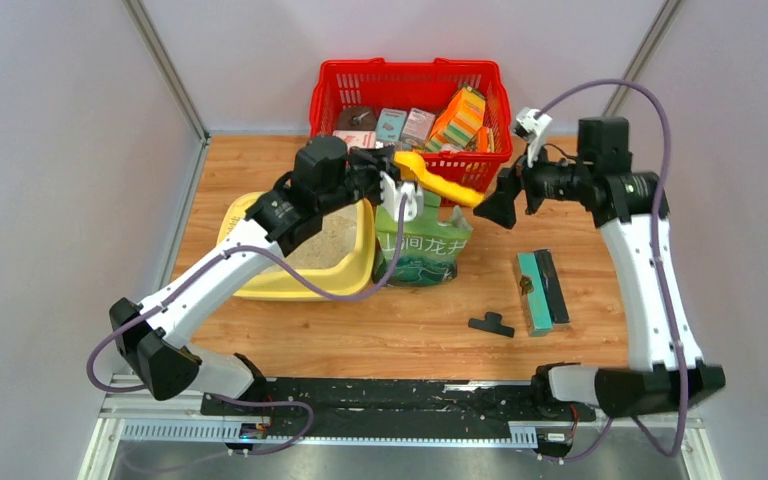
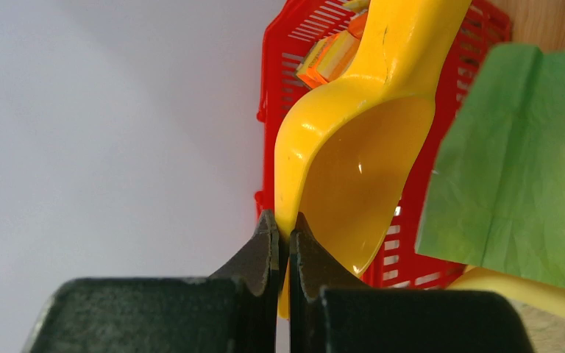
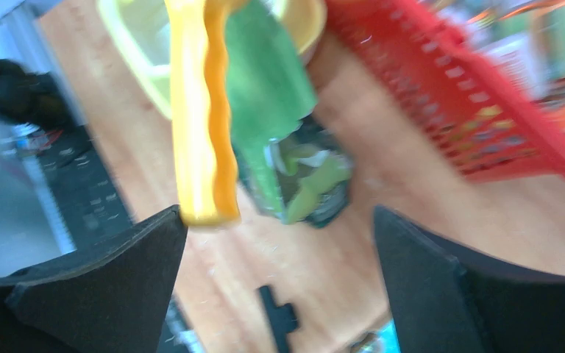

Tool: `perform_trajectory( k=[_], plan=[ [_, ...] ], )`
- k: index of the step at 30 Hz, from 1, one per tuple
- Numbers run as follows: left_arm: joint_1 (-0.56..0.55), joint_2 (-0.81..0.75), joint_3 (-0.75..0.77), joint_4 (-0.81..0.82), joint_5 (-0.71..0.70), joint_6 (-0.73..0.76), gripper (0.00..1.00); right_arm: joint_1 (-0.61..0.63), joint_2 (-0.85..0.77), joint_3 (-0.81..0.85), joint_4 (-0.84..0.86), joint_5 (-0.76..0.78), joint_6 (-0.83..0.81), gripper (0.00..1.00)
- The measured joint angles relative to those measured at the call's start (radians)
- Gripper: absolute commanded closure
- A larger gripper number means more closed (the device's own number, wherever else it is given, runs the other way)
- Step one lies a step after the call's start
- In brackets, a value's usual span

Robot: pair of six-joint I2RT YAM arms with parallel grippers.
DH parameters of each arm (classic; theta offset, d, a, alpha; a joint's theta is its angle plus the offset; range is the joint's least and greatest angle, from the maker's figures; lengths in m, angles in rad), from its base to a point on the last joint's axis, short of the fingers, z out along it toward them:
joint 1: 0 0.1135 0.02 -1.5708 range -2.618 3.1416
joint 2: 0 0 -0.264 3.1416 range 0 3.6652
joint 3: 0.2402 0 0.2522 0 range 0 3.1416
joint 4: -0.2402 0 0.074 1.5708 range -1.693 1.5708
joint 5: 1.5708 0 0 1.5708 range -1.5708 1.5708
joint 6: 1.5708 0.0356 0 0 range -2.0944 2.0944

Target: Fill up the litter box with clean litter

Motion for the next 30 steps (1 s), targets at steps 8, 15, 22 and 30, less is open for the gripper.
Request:
perform_trajectory(
  k=[8, 15, 22, 30],
  plan=[
    [0.016, 0.089, 0.397, -0.464, -0.054, -0.486, 1.0, -0.027, -0.242, -0.155, 0.468, 0.056, 0.276, 0.0],
    [0.015, 0.145, 0.422, -0.654, 0.011, -0.707, 1.0, -0.026, -0.069, -0.092, 0.592, -0.045, 0.534, 0.0],
    [0.023, 0.156, 0.422, -0.683, 0.054, -0.829, 1.0, -0.026, -0.004, -0.092, 0.586, -0.117, 0.705, 0.01],
    [0.031, 0.208, 0.484, -0.68, 0.082, -0.904, 1.0, -0.008, -0.005, -0.082, 0.573, -0.161, 0.747, 0.11]
  ],
)
